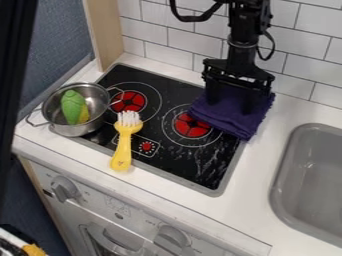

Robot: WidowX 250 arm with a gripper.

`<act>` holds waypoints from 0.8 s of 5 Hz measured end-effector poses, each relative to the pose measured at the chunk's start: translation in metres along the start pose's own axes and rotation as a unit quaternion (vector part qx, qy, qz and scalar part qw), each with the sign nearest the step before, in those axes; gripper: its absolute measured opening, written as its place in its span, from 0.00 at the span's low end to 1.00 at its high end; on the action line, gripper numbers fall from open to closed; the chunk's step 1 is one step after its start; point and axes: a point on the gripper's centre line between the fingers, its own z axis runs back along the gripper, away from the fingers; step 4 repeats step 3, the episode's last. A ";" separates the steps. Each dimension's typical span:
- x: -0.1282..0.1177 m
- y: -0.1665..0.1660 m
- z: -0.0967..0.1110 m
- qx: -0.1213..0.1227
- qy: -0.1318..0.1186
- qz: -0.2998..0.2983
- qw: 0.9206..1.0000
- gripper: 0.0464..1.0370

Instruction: Moved the violet cloth to the upper right corner of the stove

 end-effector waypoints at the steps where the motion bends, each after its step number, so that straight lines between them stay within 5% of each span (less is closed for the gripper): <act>1: -0.009 -0.015 0.023 -0.015 -0.009 -0.037 0.999 0.96; 2: -0.014 -0.018 0.057 -0.022 -0.043 -0.054 0.997 0.96; 4: -0.024 -0.005 0.050 -0.020 -0.028 -0.046 0.998 0.96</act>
